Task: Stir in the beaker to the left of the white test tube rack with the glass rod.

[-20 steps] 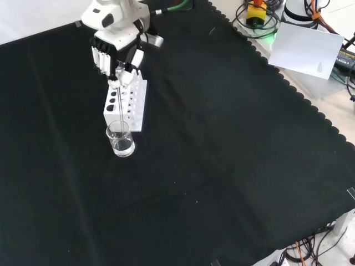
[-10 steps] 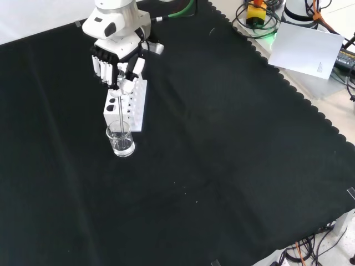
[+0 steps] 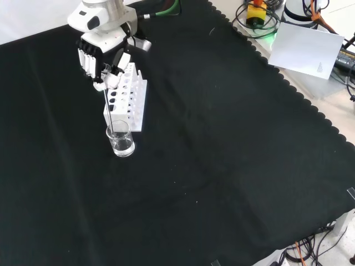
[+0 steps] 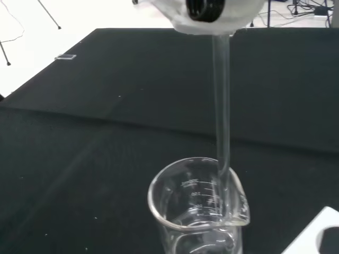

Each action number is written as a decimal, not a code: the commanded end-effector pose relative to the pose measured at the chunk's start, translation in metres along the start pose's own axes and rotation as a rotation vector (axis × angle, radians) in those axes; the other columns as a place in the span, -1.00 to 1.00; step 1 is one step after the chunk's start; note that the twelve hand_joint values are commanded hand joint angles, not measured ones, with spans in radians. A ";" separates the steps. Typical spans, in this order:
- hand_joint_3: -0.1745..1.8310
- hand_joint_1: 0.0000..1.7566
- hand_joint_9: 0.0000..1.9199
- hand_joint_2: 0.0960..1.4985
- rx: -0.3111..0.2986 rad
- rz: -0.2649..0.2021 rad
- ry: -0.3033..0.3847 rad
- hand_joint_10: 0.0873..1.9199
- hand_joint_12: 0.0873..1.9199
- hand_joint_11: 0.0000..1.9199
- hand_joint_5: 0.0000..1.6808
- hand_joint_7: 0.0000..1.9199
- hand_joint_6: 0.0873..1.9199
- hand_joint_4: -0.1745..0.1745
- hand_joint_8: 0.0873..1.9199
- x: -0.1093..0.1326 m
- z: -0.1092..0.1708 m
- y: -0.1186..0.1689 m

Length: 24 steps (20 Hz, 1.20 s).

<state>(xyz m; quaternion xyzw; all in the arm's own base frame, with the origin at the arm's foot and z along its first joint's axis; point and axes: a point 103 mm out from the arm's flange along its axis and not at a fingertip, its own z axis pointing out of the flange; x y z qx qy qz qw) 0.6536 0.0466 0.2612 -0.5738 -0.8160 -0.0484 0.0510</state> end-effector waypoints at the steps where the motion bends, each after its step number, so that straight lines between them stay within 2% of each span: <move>1: -0.81 0.48 0.79 0.34 -0.003 0.020 0.002 -0.32 -0.20 0.39 0.43 0.19 -0.75 -1.00 0.06 -0.005 -0.005 -0.024; 4: -0.81 0.48 0.79 0.34 0.000 0.006 0.001 -0.32 -0.20 0.39 0.43 0.19 -0.75 -1.00 0.06 0.006 -0.004 -0.028; 8: -0.81 0.48 0.79 0.34 0.006 -0.029 -0.007 -0.32 -0.20 0.39 0.43 0.19 -0.75 -1.00 0.06 0.034 0.001 -0.029; 13: -0.81 0.48 0.79 0.35 0.021 -0.073 -0.005 -0.32 -0.20 0.39 0.43 0.19 -0.75 -1.00 0.06 0.055 0.012 -0.019; 19: -0.81 0.48 0.79 0.35 0.022 -0.083 0.002 -0.32 -0.20 0.39 0.42 0.19 -0.75 -1.00 0.06 0.045 0.016 0.004; 24: -0.81 0.48 0.79 0.35 0.031 -0.030 -0.037 -0.32 -0.20 0.39 0.42 0.19 -0.75 -1.00 0.06 0.018 0.011 0.009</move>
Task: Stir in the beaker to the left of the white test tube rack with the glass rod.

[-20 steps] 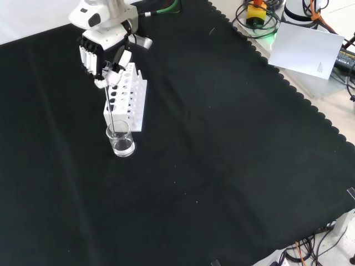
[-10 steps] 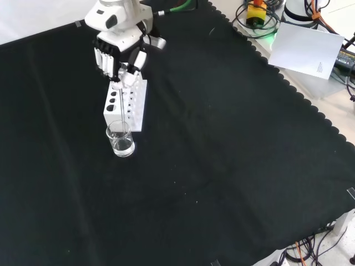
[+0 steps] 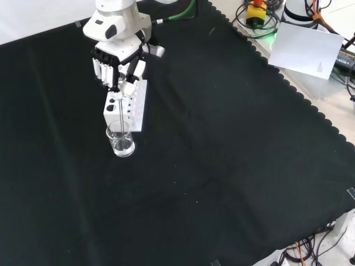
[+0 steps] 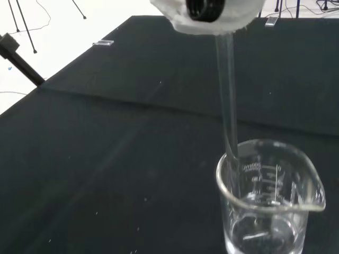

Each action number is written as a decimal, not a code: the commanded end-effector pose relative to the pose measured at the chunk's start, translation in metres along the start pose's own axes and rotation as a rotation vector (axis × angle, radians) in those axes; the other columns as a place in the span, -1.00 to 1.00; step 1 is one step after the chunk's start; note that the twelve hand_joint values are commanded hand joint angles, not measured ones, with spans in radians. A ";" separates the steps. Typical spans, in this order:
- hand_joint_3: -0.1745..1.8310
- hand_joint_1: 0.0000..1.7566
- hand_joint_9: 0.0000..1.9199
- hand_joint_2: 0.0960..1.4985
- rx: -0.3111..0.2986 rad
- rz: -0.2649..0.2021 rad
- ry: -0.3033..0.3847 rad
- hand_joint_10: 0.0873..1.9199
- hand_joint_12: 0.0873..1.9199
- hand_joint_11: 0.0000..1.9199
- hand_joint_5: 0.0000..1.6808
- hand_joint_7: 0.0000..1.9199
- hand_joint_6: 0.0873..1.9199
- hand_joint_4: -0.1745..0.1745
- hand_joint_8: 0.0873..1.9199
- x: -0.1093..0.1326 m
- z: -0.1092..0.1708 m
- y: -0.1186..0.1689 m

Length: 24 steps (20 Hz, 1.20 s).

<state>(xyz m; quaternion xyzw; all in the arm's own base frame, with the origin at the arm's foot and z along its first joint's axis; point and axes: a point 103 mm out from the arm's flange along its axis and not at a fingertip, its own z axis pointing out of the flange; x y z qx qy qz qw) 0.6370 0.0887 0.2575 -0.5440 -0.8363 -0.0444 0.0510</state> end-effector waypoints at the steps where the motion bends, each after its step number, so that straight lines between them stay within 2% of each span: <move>1: -0.81 0.48 0.79 0.35 0.015 0.050 -0.029 -0.32 -0.20 0.39 0.42 0.19 -0.75 -1.00 0.06 -0.035 -0.002 0.007; 5: -0.81 0.48 0.79 0.35 -0.006 0.074 -0.029 -0.32 -0.20 0.39 0.42 0.19 -0.75 -1.00 0.06 -0.055 -0.014 0.001; 9: -0.81 0.48 0.79 0.35 -0.024 0.088 -0.027 -0.32 -0.20 0.39 0.42 0.19 -0.75 -1.00 0.06 -0.057 -0.021 -0.016; 12: -0.81 0.48 0.79 0.35 -0.018 0.087 -0.017 -0.32 -0.20 0.39 0.42 0.19 -0.75 -1.00 0.06 -0.048 -0.021 -0.028; 15: -0.81 0.48 0.79 0.35 -0.003 0.063 -0.012 -0.32 -0.20 0.39 0.42 0.19 -0.74 -1.00 0.06 -0.030 -0.016 -0.031; 20: -0.82 0.48 0.79 0.35 0.015 0.017 -0.013 -0.32 -0.20 0.39 0.42 0.19 -0.74 -1.00 0.06 0.000 -0.006 -0.024; 24: -0.82 0.48 0.79 0.35 0.010 0.003 -0.003 -0.32 -0.20 0.39 0.42 0.19 -0.74 -1.00 0.06 0.004 -0.005 -0.009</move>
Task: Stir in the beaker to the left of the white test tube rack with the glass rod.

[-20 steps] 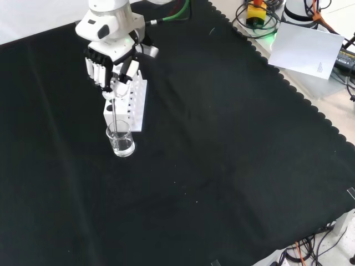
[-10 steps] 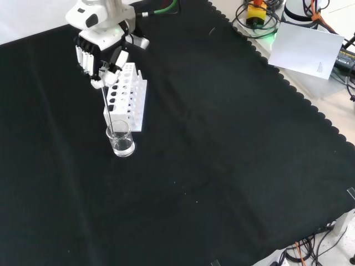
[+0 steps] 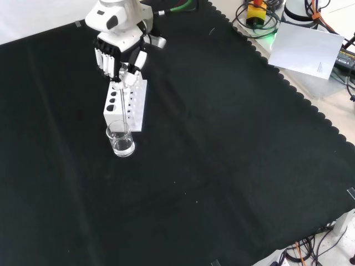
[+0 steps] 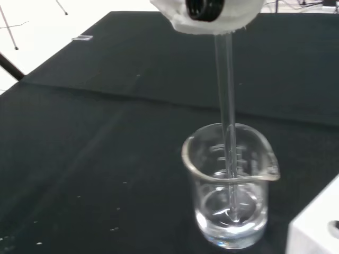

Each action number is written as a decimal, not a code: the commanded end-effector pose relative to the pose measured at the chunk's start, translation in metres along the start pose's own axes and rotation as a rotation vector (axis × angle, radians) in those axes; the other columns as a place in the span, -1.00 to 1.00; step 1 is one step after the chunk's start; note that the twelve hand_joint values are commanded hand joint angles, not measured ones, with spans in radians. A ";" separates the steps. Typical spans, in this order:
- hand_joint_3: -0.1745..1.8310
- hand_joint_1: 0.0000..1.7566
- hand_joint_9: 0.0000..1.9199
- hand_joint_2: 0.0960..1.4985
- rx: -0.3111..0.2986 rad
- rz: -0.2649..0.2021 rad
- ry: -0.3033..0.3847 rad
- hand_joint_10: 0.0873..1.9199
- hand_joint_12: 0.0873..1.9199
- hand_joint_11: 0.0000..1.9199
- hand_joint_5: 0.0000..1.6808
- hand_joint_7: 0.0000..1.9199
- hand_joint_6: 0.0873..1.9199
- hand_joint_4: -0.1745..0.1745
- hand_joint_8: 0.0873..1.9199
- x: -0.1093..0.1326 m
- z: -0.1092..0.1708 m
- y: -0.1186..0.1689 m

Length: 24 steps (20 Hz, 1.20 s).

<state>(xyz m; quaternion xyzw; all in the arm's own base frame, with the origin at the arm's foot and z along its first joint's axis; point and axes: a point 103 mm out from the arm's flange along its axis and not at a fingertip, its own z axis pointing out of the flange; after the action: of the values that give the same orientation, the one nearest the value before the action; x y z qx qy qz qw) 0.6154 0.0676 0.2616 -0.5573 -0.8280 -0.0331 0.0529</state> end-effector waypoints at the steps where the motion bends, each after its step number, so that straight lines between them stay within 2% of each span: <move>1: -0.82 0.48 0.79 0.35 -0.012 -0.035 0.008 -0.32 -0.20 0.39 0.42 0.19 -0.74 -1.00 0.06 0.014 0.000 0.023; 5: -0.82 0.48 0.79 0.35 -0.019 -0.060 0.024 -0.32 -0.20 0.39 0.42 0.19 -0.74 -1.00 0.06 0.003 -0.005 0.035; 11: -0.82 0.48 0.79 0.35 -0.031 0.004 0.002 -0.32 -0.20 0.39 0.42 0.19 -0.74 -1.00 0.06 -0.017 -0.014 0.031; 14: -0.82 0.48 0.79 0.35 -0.033 0.022 0.005 -0.32 -0.20 0.39 0.42 0.19 -0.74 -1.00 0.06 -0.028 -0.015 0.022; 17: -0.82 0.48 0.79 0.35 -0.040 0.032 0.000 -0.31 -0.20 0.39 0.42 0.19 -0.74 -1.00 0.06 -0.030 -0.017 0.016; 24: -0.82 0.48 0.79 0.35 -0.055 0.015 -0.007 -0.31 -0.20 0.39 0.42 0.19 -0.74 -1.00 0.07 -0.024 -0.025 0.006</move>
<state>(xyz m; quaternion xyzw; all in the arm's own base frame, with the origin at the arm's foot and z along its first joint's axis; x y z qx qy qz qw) 0.6367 0.0486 0.2776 -0.5653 -0.8224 -0.0492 0.0412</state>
